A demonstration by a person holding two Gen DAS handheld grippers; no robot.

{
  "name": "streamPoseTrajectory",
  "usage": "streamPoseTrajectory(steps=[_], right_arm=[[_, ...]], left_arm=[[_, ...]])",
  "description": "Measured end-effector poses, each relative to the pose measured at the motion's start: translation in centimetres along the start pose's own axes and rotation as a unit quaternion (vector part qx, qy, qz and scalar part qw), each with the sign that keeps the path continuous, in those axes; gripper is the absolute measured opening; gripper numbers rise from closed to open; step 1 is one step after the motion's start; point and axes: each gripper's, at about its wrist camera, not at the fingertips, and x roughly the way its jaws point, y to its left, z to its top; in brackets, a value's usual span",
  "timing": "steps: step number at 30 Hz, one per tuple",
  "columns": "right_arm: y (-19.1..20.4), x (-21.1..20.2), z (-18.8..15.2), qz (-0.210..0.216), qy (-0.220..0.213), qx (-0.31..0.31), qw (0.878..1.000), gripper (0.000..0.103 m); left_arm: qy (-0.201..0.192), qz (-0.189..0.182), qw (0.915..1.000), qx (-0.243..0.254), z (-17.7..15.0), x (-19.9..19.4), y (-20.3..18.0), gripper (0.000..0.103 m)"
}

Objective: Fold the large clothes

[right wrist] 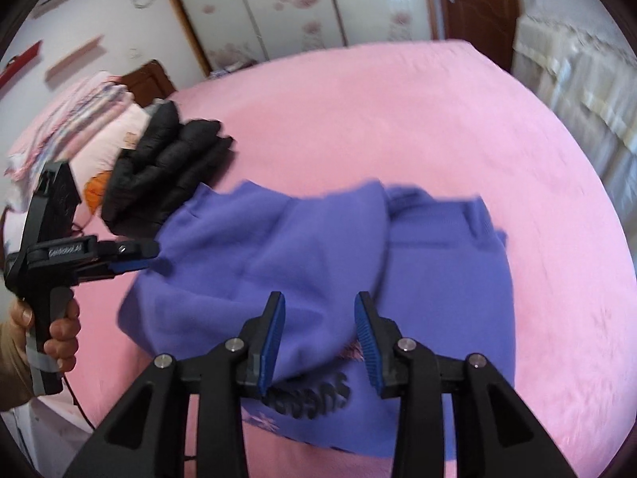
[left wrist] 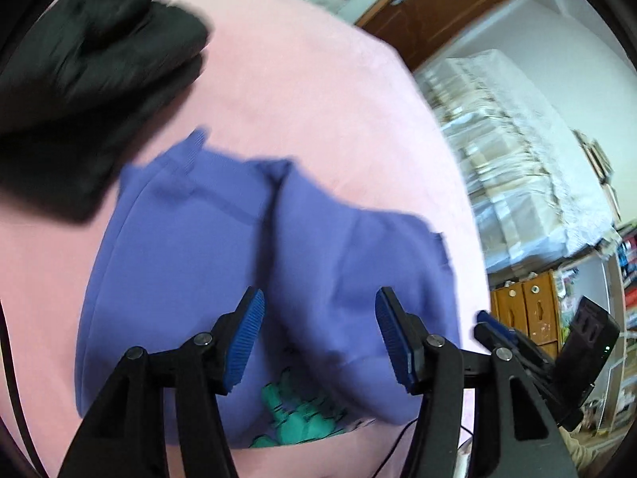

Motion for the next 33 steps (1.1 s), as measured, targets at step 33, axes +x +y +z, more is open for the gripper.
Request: streamPoseTrajectory(steps=[33], right_arm=[[2.7,10.2,-6.6,-0.021,0.063,-0.066,0.996,0.034]], left_arm=[[0.086,0.012,0.9823,0.166,-9.0,9.1,-0.2,0.036]])
